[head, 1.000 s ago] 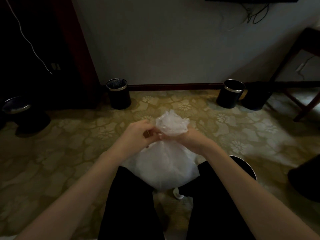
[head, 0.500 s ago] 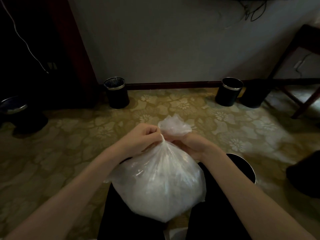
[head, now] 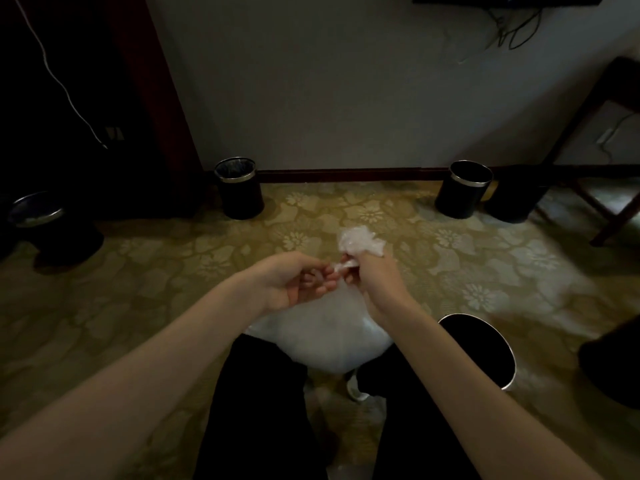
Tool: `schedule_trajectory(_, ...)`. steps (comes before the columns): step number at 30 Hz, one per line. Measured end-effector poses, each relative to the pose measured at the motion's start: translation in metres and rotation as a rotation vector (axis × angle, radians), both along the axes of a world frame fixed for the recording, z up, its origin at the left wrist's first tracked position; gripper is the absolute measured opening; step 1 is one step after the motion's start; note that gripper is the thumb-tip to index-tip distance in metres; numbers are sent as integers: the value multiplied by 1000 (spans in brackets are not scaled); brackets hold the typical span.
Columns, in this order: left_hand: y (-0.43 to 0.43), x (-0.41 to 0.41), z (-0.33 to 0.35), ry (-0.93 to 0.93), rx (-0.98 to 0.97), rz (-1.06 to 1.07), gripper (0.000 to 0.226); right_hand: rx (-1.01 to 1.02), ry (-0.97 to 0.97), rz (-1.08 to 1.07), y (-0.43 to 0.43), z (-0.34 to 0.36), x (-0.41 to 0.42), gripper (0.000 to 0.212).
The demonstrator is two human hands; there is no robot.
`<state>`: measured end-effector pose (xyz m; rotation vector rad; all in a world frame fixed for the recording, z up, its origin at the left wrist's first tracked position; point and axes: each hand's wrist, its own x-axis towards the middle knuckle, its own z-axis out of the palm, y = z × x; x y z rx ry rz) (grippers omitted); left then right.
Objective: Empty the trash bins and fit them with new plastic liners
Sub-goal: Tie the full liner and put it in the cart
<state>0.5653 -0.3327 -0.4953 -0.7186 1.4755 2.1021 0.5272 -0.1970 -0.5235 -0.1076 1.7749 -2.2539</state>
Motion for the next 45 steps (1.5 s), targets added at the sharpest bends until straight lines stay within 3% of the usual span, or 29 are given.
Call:
schedule_trajectory(2, 4, 0, -3, -12, 52, 86, 21, -21, -15, -79, 0, -6, 7, 24)
schedule_trajectory(7, 15, 1, -11, 9, -63, 101, 22, 187, 124, -227, 0, -26, 24, 21)
schedule_trajectory(11, 14, -1, -9, 35, -15, 158, 22, 163, 155, -217, 2, -33, 31, 36)
schedule_trajectory(15, 23, 3, -11, 93, -25, 176, 25, 54, 198, -223, 9, -41, 36, 16)
schedule_trajectory(16, 24, 4, -13, 117, -47, 186, 24, 41, 186, -217, 12, -42, 36, 18)
schedule_trajectory(18, 26, 6, -15, 176, -121, 208, 22, 34, 173, -146, 18, -46, 37, 49)
schedule_trajectory(20, 26, 8, -14, 245, -194, 213, 21, -28, 133, -75, 23, -44, 37, 56)
schedule_trajectory(22, 25, 12, -14, 337, -257, 170, 21, -32, 95, -80, 26, -41, 33, 43)
schedule_trajectory(25, 20, 18, -14, 485, -384, 53, 18, 145, 227, -88, 25, -34, 26, 10)
schedule_trajectory(28, 15, 21, -15, 583, -455, 18, 13, 178, 269, -115, 23, -27, 26, 4)
schedule_trajectory(34, 13, 18, -18, 515, -328, 168, 6, 160, 303, -113, 23, -29, 29, 11)
schedule_trajectory(40, 6, 14, -16, 416, -105, 184, 10, 171, 342, -70, 29, -27, 27, 14)
schedule_trajectory(45, 10, 12, -20, 404, -164, 209, 24, 219, 450, -65, 34, -29, 28, 16)
